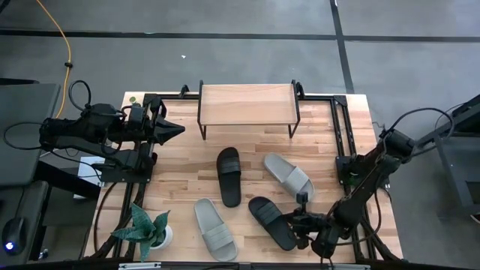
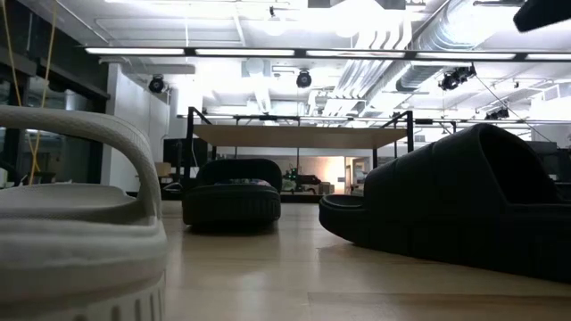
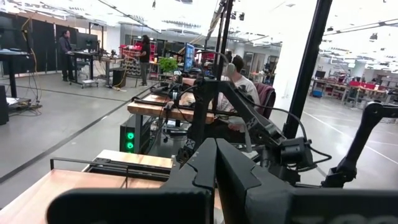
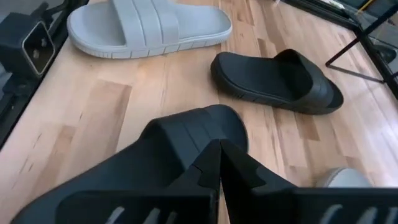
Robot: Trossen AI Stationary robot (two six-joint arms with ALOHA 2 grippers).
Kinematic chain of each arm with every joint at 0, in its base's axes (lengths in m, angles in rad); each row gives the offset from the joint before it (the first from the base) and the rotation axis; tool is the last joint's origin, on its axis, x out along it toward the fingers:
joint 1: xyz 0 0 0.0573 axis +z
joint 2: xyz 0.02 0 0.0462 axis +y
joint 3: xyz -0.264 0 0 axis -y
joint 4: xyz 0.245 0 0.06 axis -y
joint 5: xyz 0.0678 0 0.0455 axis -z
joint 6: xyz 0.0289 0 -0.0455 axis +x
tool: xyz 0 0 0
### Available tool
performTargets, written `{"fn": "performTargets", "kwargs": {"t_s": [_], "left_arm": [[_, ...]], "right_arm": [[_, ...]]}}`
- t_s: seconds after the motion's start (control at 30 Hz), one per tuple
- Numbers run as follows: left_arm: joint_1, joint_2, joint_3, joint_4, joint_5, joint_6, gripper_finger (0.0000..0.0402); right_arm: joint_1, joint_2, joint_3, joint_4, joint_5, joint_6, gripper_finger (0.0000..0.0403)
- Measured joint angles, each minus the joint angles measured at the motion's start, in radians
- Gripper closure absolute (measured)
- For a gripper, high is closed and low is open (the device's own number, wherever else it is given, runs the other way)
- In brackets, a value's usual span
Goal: Pick and place slides into the shelf
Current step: Put the bottom black slide on the shelf
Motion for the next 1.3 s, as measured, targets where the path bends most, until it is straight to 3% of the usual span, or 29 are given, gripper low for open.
{"fn": "performTargets", "kwargs": {"t_s": [0.7, 1.1, 1.3], "left_arm": [[0.0, 0.0, 0.0, -0.015, -0.007, 0.0, 0.0401], [0.0, 0.0, 0.0, -0.015, -0.007, 0.0, 0.0401], [0.0, 0.0, 0.0, -0.015, -0.008, 0.006, 0.0401]], "right_arm": [[0.008, 0.117, 0.0, 0.061, -0.063, -0.097, 0.0398], [0.007, 0.121, 0.001, 0.055, -0.037, -0.123, 0.026], [-0.001, 0.185, 0.002, 0.055, -0.032, -0.14, 0.0228]]}}
